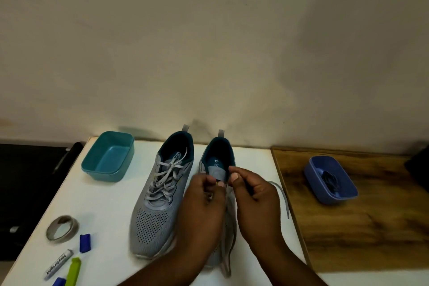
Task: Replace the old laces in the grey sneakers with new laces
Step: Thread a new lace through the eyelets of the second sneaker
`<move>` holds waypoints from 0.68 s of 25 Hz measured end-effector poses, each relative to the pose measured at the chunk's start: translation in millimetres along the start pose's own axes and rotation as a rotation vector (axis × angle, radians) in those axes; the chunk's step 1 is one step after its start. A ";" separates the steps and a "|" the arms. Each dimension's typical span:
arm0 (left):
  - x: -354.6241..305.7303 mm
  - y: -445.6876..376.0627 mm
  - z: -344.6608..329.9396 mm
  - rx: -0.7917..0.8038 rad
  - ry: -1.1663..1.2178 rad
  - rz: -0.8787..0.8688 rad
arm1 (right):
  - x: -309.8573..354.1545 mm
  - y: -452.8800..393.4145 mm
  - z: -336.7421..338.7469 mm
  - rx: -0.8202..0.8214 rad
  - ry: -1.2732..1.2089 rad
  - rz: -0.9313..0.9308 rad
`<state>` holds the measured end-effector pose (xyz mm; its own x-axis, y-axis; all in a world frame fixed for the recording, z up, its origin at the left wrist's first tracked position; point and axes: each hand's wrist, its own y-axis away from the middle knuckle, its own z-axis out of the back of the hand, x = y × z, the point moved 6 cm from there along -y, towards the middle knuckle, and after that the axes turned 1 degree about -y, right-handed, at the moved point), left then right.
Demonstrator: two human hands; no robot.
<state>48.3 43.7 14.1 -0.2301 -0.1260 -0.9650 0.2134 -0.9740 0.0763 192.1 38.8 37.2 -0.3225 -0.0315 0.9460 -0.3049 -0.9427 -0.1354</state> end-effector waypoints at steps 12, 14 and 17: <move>28.3 -53.6 11.6 0.140 -0.301 -0.067 | -27.5 -16.6 -37.0 0.134 0.415 0.188; 41.0 -54.0 10.6 0.176 -0.122 0.030 | -30.0 -15.6 -36.1 0.168 0.424 0.141; 50.5 -49.5 9.3 0.230 0.036 0.102 | -30.8 -16.3 -37.5 0.201 0.464 0.105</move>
<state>17.3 83.8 -36.0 -0.1833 -0.2231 -0.9574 0.0109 -0.9743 0.2250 173.4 67.7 -0.8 -0.7194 -0.0220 0.6943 -0.0861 -0.9890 -0.1205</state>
